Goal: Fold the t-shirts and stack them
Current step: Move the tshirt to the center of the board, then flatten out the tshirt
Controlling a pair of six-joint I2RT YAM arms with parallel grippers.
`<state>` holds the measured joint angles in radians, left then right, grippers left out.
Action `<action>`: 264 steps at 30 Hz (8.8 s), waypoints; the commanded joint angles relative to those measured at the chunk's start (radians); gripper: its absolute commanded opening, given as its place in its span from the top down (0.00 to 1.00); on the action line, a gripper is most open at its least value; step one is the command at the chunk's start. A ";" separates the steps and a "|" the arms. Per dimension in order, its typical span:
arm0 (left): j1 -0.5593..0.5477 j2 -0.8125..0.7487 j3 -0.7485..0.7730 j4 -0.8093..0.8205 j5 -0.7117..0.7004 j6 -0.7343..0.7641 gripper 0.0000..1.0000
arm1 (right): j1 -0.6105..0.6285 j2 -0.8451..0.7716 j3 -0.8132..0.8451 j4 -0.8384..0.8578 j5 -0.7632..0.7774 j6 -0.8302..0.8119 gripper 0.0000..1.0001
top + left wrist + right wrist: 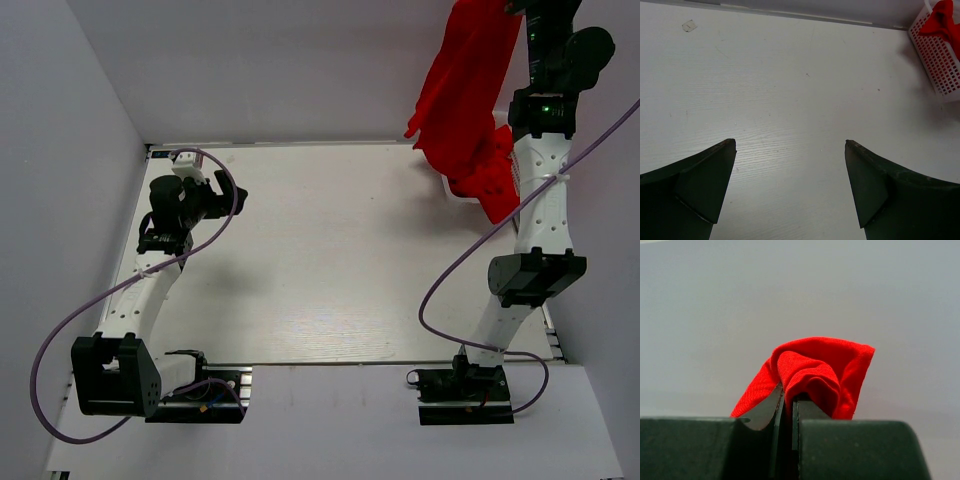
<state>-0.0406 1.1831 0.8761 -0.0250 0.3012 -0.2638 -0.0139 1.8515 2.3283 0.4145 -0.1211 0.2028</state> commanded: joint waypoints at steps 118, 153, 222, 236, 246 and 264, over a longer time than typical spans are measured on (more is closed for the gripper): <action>-0.274 0.659 0.339 -0.279 -0.188 0.000 1.00 | 0.471 -0.086 -1.253 -0.224 0.093 0.130 1.00; -0.254 -0.095 0.722 -0.310 -0.945 0.287 1.00 | 0.393 -0.952 -1.000 -0.235 0.663 -0.440 1.00; -0.246 0.745 1.008 -0.512 -0.441 0.205 0.00 | 0.244 -0.225 -0.993 -0.855 0.452 0.154 0.10; -0.921 0.787 0.825 -0.423 -0.459 0.245 0.00 | 0.086 -0.756 -1.403 -0.896 0.784 0.351 0.10; -1.051 0.978 0.954 -0.391 -0.568 0.245 0.00 | -0.032 -0.859 -1.334 -0.947 0.801 0.322 0.10; -1.088 1.202 1.109 -0.399 -0.560 0.213 0.31 | -0.084 -0.819 -1.313 -0.907 0.695 0.265 0.10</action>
<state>-1.1225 2.4046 1.9781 -0.4381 -0.2462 -0.0425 -0.0875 1.0233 0.9939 -0.5251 0.5907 0.4843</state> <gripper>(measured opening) 0.720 0.905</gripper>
